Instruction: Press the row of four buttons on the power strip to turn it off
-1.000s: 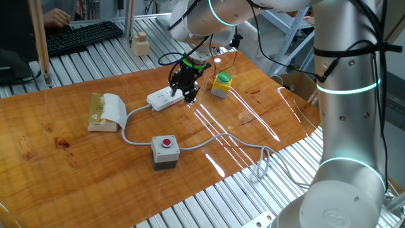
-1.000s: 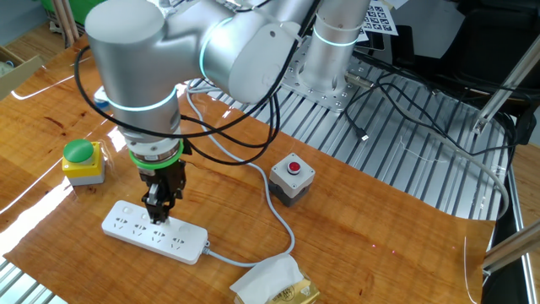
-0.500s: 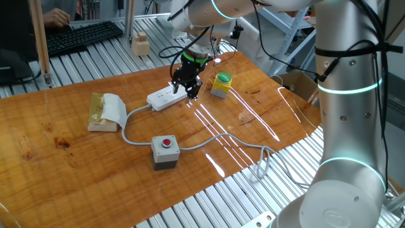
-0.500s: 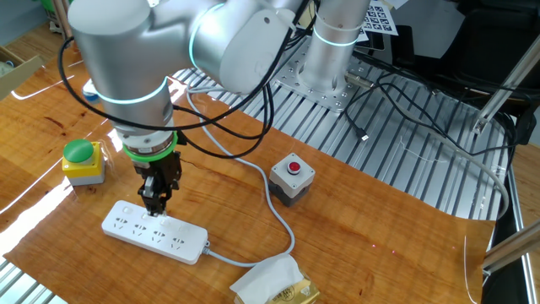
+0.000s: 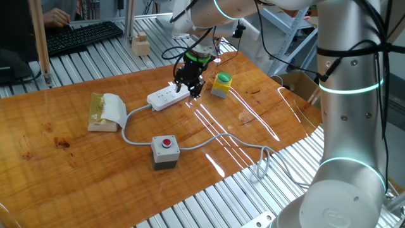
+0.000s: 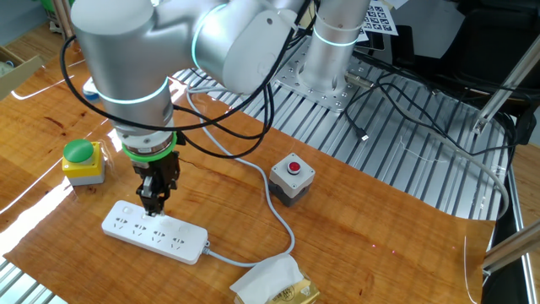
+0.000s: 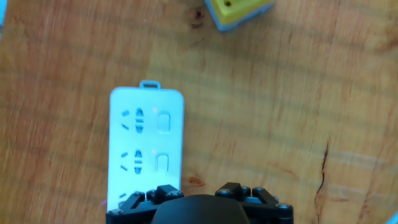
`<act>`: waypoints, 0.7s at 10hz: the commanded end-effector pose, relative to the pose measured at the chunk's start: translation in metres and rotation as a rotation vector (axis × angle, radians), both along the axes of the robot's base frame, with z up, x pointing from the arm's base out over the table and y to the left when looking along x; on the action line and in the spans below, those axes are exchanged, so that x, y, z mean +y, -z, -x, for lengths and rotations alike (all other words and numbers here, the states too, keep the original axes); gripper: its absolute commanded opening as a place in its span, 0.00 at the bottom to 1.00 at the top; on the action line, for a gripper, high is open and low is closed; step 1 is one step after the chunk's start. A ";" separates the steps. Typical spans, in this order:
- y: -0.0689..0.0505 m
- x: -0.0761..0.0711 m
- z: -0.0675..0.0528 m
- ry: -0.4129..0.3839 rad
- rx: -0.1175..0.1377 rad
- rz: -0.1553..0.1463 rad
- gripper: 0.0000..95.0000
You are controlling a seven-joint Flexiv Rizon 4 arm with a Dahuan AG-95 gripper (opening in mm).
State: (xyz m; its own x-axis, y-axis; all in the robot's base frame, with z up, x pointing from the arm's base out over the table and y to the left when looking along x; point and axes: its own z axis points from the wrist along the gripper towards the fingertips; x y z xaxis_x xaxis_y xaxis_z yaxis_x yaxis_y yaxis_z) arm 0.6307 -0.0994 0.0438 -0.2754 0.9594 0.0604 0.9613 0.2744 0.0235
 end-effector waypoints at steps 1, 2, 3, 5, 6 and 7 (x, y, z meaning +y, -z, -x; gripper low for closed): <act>0.000 0.000 0.001 0.025 0.011 -0.006 0.60; 0.000 0.000 0.001 0.045 0.018 -0.026 0.60; 0.000 0.000 0.001 0.039 0.025 -0.028 0.60; 0.000 0.000 0.001 0.004 0.029 -0.030 0.60; 0.000 0.000 0.001 -0.014 0.030 -0.039 0.60; 0.000 0.000 0.001 -0.027 0.035 -0.029 0.60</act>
State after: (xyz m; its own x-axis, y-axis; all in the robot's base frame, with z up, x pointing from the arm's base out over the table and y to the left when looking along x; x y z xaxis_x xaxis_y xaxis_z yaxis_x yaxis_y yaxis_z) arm 0.6317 -0.0994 0.0431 -0.2912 0.9504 0.1092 0.9560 0.2933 -0.0038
